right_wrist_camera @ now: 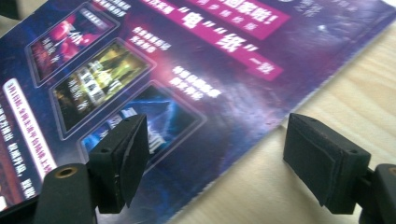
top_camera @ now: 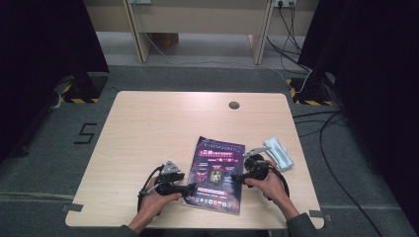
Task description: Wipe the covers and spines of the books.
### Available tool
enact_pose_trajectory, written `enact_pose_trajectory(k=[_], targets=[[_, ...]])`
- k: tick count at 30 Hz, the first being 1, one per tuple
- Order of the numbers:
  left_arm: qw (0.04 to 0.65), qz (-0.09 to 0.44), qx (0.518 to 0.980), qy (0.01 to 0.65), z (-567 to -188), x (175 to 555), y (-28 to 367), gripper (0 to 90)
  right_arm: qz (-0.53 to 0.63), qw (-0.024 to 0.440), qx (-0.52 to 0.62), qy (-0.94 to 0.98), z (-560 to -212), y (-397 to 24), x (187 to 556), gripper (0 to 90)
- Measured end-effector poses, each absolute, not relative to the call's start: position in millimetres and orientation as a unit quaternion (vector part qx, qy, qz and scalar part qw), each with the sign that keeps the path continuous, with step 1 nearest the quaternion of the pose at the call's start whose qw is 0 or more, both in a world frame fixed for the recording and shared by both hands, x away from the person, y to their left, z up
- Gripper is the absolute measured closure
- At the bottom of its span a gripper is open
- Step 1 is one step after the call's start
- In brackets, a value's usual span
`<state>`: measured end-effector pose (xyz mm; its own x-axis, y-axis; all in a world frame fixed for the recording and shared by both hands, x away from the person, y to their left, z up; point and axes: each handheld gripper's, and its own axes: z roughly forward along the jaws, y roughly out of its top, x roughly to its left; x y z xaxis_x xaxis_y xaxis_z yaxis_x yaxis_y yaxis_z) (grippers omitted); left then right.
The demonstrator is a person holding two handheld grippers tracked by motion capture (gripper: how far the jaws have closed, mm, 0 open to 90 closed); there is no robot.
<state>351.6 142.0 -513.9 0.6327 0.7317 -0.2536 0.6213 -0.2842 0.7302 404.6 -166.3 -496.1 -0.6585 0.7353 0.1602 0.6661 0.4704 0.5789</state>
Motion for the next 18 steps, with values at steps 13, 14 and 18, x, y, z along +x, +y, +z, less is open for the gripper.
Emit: enact_pose_trajectory(k=[13,14,18], targets=[[0.403,0.067,0.826,0.388,-511,333,134,36.6,0.312,0.078,0.401,0.858,-500,-150,421,15.5],[0.403,0.067,0.826,0.388,-511,332,134,36.3,0.312,0.077,0.402,0.857,-500,-149,422,15.5],[0.407,0.065,0.826,0.385,-512,332,134,34.8,0.311,0.081,0.4,0.859,-500,-146,425,15.1]])
